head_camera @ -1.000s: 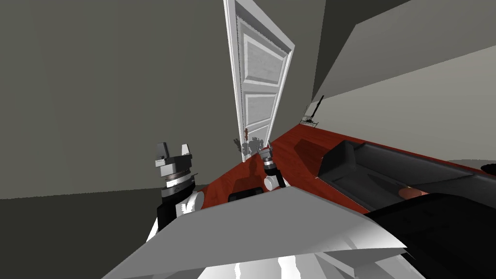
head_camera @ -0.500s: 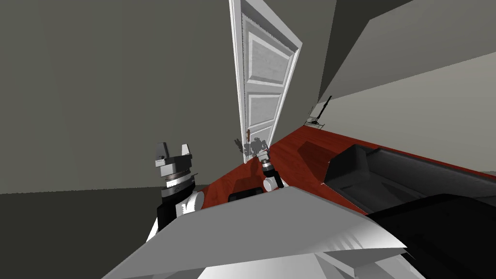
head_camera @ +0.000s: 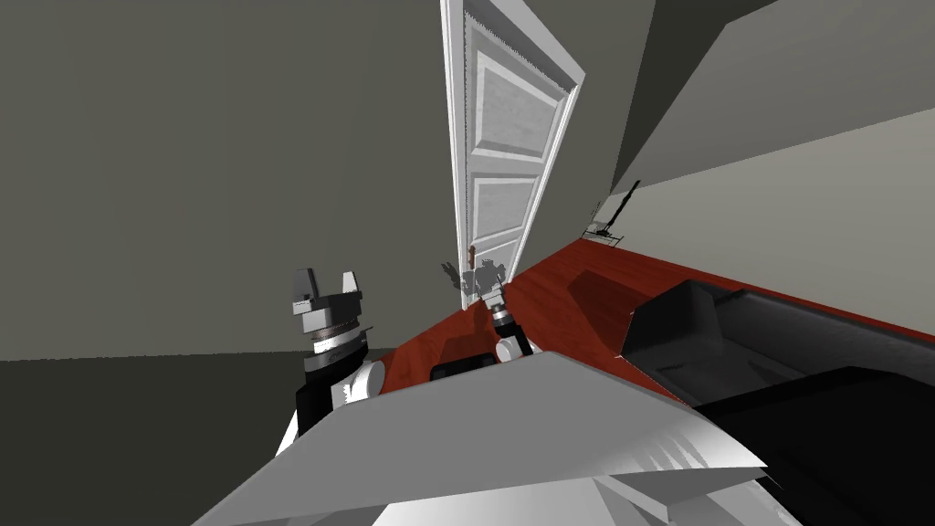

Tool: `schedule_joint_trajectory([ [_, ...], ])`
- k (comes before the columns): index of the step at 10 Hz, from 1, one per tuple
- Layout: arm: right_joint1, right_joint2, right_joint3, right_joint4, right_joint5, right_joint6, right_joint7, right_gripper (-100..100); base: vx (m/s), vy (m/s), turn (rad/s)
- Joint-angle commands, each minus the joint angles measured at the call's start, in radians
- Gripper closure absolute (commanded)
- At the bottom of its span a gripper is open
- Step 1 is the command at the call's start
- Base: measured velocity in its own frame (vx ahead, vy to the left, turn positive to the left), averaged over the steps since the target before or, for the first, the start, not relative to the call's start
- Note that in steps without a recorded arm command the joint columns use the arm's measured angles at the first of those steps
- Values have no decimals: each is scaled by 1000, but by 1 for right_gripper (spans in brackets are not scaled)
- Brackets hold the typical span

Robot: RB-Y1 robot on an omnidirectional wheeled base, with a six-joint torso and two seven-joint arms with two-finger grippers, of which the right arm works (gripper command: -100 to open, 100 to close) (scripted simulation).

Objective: Pull the door open

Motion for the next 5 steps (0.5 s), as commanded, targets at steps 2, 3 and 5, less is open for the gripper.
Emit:
schedule_joint_trajectory([
  [2,-33,-26,42,72,-45,-26,-73,-100,64,-16,90],
  [3,-33,-26,42,75,-45,-26,-80,-100,66,-22,44],
  [5,-59,-50,81,138,-85,-49,-142,-100,66,-20,86],
])
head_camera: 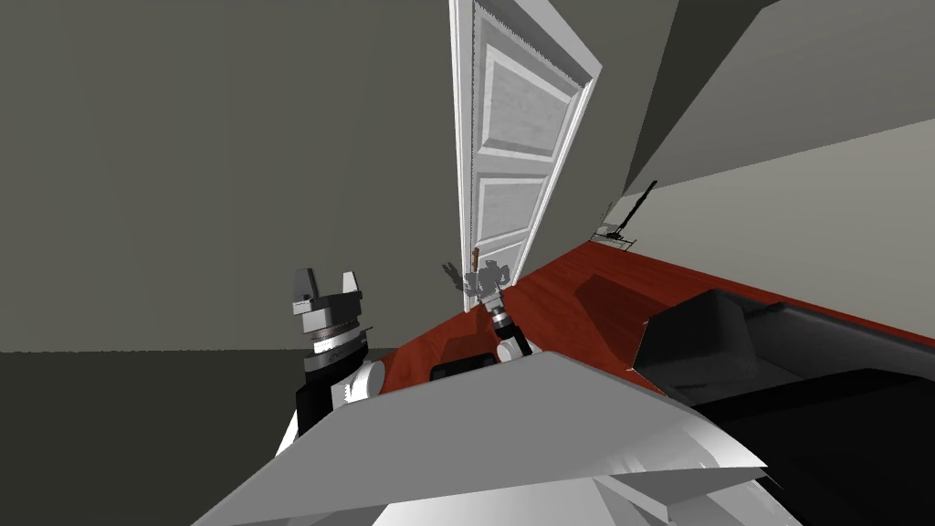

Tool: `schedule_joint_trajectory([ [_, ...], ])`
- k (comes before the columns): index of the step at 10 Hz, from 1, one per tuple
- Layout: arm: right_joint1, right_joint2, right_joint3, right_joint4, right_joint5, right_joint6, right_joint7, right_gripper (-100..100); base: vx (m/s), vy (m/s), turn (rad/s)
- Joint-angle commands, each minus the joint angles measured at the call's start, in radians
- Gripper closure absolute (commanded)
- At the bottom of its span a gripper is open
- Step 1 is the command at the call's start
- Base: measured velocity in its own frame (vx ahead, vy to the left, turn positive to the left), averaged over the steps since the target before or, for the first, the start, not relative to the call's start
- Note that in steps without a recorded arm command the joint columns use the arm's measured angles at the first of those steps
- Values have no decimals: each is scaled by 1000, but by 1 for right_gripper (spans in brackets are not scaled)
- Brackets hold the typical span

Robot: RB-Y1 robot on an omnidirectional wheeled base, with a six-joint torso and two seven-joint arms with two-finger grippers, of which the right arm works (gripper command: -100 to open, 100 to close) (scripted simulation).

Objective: Pull the door open

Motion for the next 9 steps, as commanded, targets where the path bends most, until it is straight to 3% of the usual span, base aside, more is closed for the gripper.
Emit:
schedule_joint_trajectory([
  [1,-16,-16,35,50,-30,-23,-50,-100,101,-32,105],
  [3,-42,-39,73,112,-69,-45,-115,-100,99,-23,103],
  [4,-42,-39,73,112,-69,-45,-125,-100,61,-18,41],
  [9,-91,-84,146,231,-146,-87,-253,-100,60,-24,76],
])
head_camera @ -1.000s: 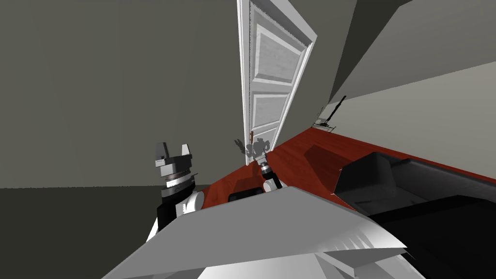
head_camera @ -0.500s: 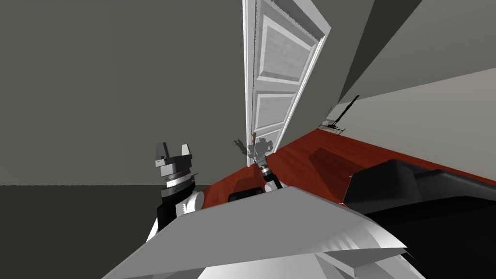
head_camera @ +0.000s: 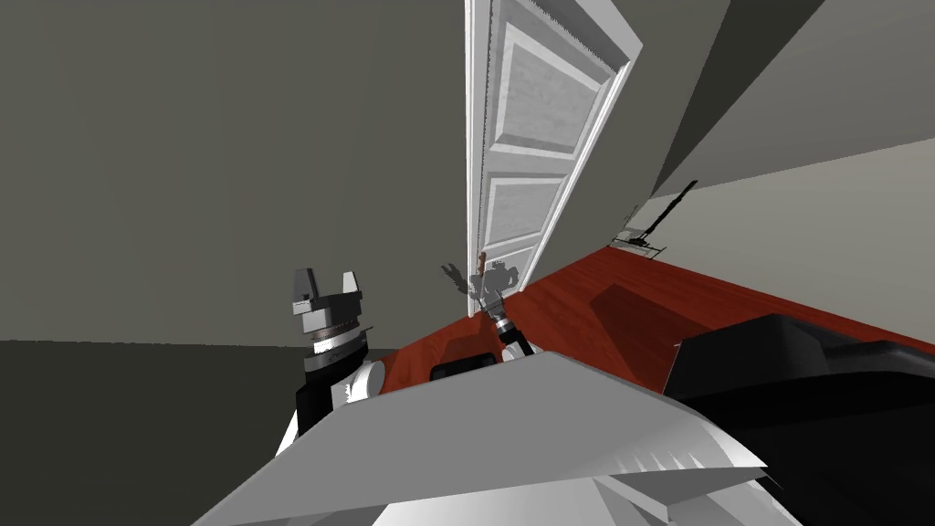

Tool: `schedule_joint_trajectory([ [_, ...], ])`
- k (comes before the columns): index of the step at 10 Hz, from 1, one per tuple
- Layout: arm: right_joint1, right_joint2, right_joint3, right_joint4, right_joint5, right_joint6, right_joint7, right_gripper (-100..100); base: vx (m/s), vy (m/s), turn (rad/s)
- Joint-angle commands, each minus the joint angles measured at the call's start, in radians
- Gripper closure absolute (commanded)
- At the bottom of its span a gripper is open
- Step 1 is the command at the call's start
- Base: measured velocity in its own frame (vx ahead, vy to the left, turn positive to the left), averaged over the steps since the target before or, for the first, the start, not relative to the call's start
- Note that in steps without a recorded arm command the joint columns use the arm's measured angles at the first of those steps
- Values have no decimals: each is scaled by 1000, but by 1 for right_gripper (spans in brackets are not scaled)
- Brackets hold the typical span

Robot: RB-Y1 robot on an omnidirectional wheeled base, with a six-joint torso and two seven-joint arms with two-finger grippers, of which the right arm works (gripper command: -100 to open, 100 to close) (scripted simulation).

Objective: Pull the door open

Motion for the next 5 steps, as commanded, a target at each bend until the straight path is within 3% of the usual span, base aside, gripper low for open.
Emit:
schedule_joint_trajectory([
  [1,-17,-19,27,40,-31,-14,-50,-100,90,-39,131],
  [5,-62,-60,94,148,-100,-52,-169,-100,88,-35,87],
])
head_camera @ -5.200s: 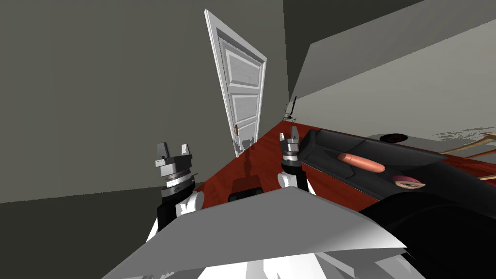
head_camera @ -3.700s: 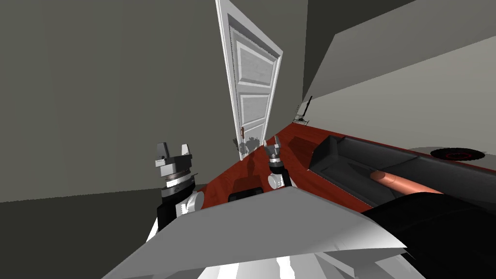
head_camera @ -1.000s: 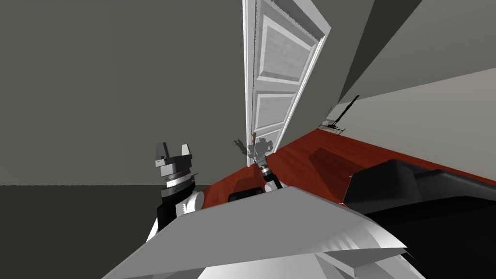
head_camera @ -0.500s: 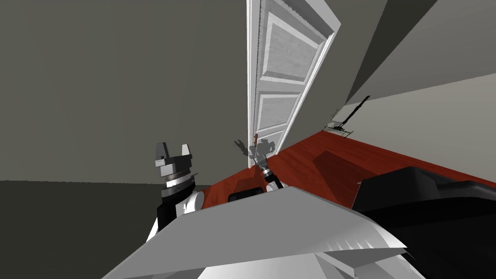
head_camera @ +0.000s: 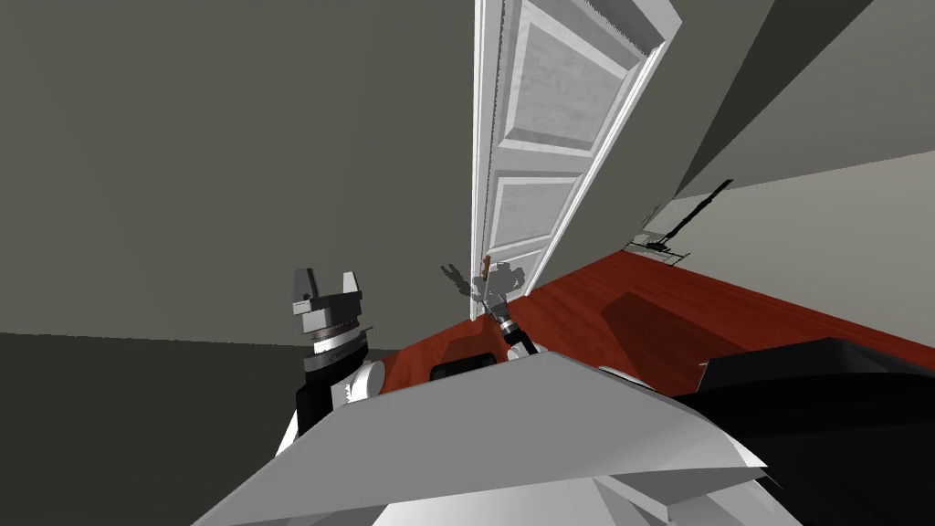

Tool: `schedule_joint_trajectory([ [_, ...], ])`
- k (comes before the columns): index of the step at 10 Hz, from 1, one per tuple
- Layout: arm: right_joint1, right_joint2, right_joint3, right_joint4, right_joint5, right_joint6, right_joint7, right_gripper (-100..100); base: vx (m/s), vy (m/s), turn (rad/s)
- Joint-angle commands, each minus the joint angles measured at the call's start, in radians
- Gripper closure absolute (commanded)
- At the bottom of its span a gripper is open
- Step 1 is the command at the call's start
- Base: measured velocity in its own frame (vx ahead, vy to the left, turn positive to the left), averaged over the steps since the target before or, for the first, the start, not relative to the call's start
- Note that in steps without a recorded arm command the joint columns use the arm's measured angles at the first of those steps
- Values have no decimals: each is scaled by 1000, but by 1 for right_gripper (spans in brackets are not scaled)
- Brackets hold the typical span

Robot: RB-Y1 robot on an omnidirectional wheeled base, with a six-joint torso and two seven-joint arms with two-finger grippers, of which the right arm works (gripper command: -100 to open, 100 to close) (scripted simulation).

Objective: Pull the door open

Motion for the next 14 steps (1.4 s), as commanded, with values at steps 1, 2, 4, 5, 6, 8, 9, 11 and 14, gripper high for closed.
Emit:
schedule_joint_trajectory([
  [1,-15,-17,28,43,-27,-18,-49,-100,100,-37,89],
  [2,-25,-26,42,67,-42,-26,-75,-100,91,-36,96],
  [4,-44,-43,70,112,-71,-42,-124,-100,85,-41,70],
  [5,-53,-52,84,135,-85,-50,-148,-100,89,-42,84],
  [6,-62,-59,97,156,-99,-57,-171,-100,89,-48,66],
  [8,-77,-73,119,192,-122,-70,-210,-100,69,-36,59],
  [9,-84,-80,130,210,-133,-76,-229,-100,74,-34,71],
  [11,-96,-91,149,240,-153,-87,-262,-100,77,-37,55],
  [14,-118,-110,180,291,-185,-105,-317,-100,77,-43,59],
])
